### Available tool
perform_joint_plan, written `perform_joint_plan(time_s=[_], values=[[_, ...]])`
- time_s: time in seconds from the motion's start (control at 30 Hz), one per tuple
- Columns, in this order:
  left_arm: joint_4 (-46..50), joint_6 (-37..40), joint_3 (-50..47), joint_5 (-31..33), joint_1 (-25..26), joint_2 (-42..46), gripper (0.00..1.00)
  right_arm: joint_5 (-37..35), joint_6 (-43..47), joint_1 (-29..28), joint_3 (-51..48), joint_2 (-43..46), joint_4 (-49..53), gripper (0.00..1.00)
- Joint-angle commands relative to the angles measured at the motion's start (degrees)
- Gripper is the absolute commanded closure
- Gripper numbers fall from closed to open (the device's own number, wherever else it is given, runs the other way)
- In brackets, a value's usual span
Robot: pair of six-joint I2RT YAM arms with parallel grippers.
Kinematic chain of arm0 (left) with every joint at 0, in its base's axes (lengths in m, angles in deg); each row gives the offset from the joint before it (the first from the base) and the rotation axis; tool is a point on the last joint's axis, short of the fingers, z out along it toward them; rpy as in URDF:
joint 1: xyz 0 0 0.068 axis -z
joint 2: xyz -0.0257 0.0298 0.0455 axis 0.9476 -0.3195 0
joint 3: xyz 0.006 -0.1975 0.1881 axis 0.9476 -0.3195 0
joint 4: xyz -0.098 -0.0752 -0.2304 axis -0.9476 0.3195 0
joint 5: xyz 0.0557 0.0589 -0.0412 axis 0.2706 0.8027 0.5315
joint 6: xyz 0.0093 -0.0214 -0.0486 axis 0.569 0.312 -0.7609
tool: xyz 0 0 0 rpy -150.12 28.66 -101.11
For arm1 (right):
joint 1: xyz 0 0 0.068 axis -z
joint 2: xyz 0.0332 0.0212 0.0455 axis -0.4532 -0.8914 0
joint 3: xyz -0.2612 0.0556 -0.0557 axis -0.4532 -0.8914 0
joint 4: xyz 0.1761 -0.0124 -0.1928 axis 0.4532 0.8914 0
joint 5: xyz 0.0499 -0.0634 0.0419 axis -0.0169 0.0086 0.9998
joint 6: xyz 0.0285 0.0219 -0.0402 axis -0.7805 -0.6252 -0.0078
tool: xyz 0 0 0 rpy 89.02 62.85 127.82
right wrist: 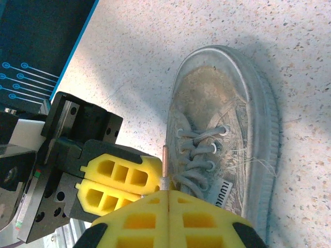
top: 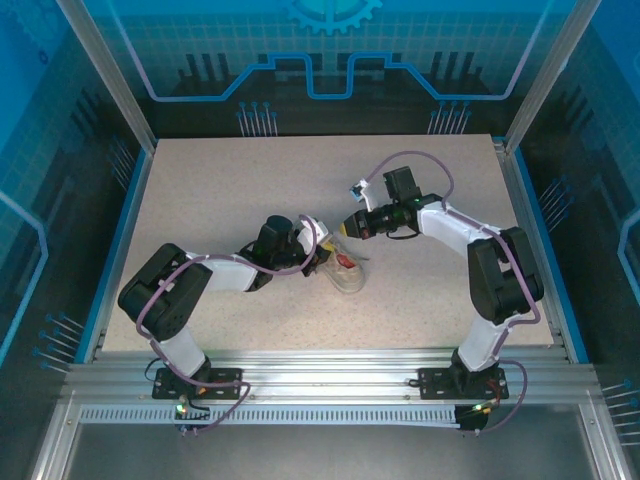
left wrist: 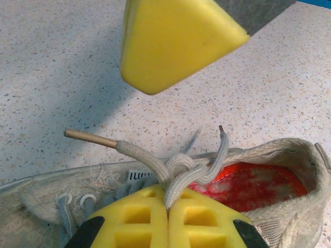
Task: Tie the shoes
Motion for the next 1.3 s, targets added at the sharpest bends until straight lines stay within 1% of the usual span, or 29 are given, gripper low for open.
perform_joint_plan(time_s=[0.0, 0.1, 0.23, 0.27, 0.4, 0.93, 1.27], values=[[0.73, 1.71, 0.88, -1.42, 0.30, 0.63, 1.00, 0.30, -0.20, 0.50, -0.73, 0.52, -0.57, 1.00], [0.51, 1.76, 0.90, -1.41, 0.35, 0.51, 1.00, 2.67, 1.91, 0.45, 0.17, -0.60, 1.92, 1.00], [0.40, 1.67, 1.12, -1.40, 0.35, 0.38, 1.00, 4.91, 3.24, 0.48, 0.57, -2.01, 4.21, 0.86], [0.40, 1.67, 1.17, -1.42, 0.33, 0.40, 1.00, 5.24, 3.26, 0.48, 0.70, -2.32, 4.61, 0.80], [0.38, 1.67, 1.34, -1.53, 0.29, 0.18, 1.00, 5.21, 3.73, 0.24, 1.17, -3.27, 6.09, 0.73], [0.73, 1.86, 1.73, -1.84, 0.41, 0.04, 1.00, 5.85, 4.25, -1.58, 3.77, -6.37, 8.18, 0.67], [1.10, 2.02, 2.22, -1.88, 0.45, 0.01, 1.00, 5.22, 5.45, -2.64, 5.31, -7.90, 10.84, 0.68]])
